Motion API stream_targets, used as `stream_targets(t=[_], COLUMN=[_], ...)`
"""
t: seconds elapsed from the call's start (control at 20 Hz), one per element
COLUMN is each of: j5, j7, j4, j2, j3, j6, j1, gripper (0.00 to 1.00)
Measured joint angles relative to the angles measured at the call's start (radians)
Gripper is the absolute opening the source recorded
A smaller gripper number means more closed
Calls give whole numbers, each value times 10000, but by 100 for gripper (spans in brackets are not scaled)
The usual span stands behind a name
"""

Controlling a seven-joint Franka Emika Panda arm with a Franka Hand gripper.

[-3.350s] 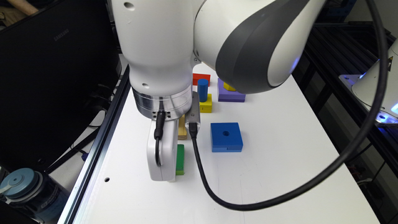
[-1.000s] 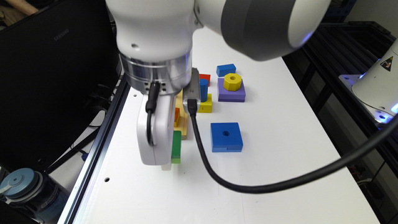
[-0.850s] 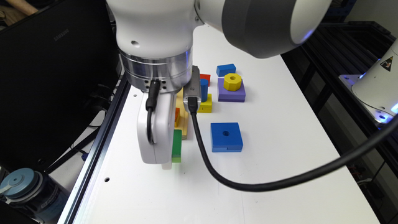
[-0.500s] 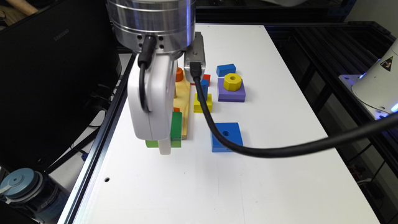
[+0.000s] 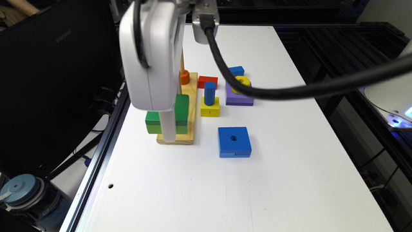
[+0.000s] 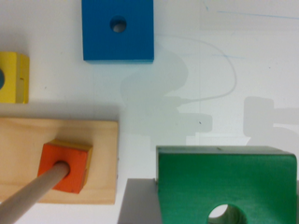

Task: Pick up green block.

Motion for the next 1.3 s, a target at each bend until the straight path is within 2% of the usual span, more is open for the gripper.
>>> stream_targets(t=[0.05,0.1,0.15,0.2,0.55,0.65,0.8,0.85,1.3], j5=[150,271,355,392,399,480,742,788,800], j7=[-85,-157,-209,-242,-266,-293,-437,-471,-501], j4=[69,80,77,73,97,160,316,317,316], j2=[-201,-366,-456,-494,-485,-638,-955,-1009,-1008], j3=[93,138,149,149,178,232,278,278,279], j6=[-233,-381,-451,-473,-476,-596,-969,-1006,-1016], j1=[-68,-115,-135,-147,-185,-216,-253,-264,-285], gripper=[0,0,0,0,0,0,0,0,0])
